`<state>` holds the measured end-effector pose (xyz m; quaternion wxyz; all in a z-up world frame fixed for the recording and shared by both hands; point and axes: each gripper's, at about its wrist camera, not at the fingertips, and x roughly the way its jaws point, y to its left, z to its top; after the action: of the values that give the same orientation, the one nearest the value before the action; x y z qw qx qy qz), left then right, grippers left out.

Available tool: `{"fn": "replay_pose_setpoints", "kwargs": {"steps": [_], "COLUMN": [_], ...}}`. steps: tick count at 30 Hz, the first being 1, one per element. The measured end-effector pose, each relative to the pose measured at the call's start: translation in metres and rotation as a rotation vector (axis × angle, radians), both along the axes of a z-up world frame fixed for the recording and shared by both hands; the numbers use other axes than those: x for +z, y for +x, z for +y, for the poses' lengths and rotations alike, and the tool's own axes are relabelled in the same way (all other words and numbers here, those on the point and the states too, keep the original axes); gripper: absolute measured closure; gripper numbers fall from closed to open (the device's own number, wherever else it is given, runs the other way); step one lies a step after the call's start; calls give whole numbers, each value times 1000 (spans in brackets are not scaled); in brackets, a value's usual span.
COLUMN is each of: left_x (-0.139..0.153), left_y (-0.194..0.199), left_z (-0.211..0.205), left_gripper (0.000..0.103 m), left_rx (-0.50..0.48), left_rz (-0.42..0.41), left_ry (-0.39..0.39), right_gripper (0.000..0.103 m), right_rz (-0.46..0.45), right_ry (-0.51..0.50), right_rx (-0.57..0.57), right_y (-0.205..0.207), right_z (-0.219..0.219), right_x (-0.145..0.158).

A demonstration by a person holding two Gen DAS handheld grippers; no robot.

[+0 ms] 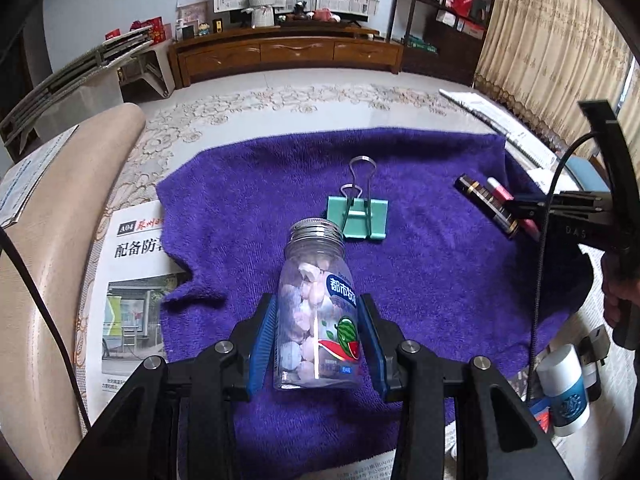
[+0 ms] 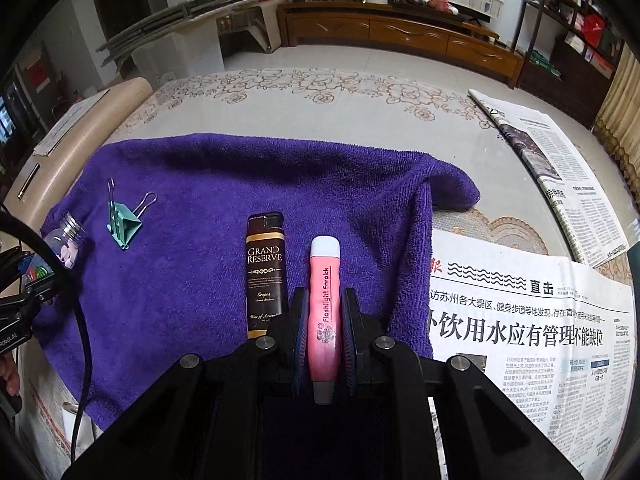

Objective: Organize rigid objects
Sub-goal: 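Place the pill jar on the towel with the left gripper while the right gripper places the highlighter, then grasp the white cylindrical tube with the left gripper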

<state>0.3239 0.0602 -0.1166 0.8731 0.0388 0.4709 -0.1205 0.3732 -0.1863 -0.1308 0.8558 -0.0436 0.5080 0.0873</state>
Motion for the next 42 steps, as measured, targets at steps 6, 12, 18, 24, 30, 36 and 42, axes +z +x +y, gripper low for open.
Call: {"fn": "replay_pose_setpoints", "kwargs": {"steps": [6, 12, 18, 24, 30, 36, 42], "left_x": [-7, -6, -5, 18, 42, 27, -2], "left_y": [4, 5, 4, -23, -72, -111, -116], "left_z": [-5, -7, -7, 4, -2, -25, -50], "left_gripper": [64, 63, 51, 19, 0, 0, 0], "left_rx": [-18, -41, -39, -9, 38, 84, 166], "left_rz": [20, 37, 18, -63, -90, -38, 5], "left_ry": [42, 81, 105, 54, 12, -21, -9], "right_gripper": [87, 86, 67, 21, 0, 0, 0], "right_rz": [-5, -7, -12, -100, -137, -113, -126], "right_ry": [-21, -45, 17, 27, 44, 68, 61], "right_rx": [17, 49, 70, 78, 32, -53, -147], "right_y": [-1, -1, -4, -28, -72, -138, -185], "right_z": [2, 5, -1, -2, -15, -41, -67], "right_x": [-1, -1, 3, 33, 63, 71, 57]}}
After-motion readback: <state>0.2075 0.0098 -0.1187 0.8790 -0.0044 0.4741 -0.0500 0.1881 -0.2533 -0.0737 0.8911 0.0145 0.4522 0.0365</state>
